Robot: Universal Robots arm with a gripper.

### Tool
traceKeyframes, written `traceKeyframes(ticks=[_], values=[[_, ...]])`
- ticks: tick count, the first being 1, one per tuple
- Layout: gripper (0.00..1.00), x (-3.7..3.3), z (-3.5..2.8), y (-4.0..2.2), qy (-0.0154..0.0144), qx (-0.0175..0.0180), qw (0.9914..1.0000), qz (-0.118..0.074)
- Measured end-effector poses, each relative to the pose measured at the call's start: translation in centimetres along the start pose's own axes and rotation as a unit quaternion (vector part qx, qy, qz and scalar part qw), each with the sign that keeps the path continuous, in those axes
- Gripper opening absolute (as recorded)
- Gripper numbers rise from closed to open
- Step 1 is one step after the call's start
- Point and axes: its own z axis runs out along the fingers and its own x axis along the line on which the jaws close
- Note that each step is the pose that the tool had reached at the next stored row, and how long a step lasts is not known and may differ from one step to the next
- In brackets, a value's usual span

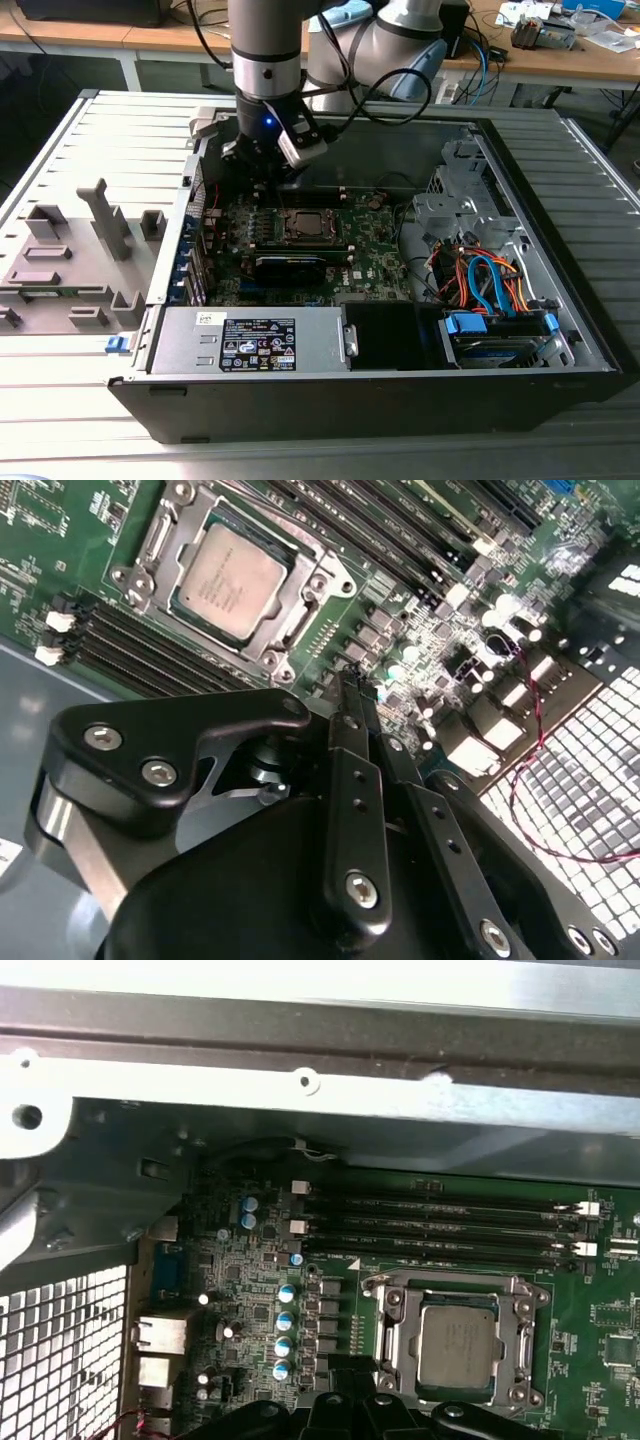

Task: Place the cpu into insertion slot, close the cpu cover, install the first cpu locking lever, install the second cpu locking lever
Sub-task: 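Install the first cpu locking lever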

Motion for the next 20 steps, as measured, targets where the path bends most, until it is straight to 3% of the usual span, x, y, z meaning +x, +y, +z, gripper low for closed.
traceKeyframes(ticks=[6, 10, 14, 17, 20], values=[[0.11, 0.46, -0.44, 0.44, -0.001, -0.0004, 1.0, 0.0], [0.11, 0.55, -0.47, 1.24, -0.001, -0.0004, 1.0, 0.0], [0.11, 0.73, -0.48, 1.64, -0.0011, -0.0004, 1.0, 0.0], [0.11, 0.68, -0.47, 2.7, -0.0011, -0.0005, 1.0, 0.0], [0.11, 0.61, -0.45, 3.26, -0.001, -0.0004, 1.0, 0.0]])
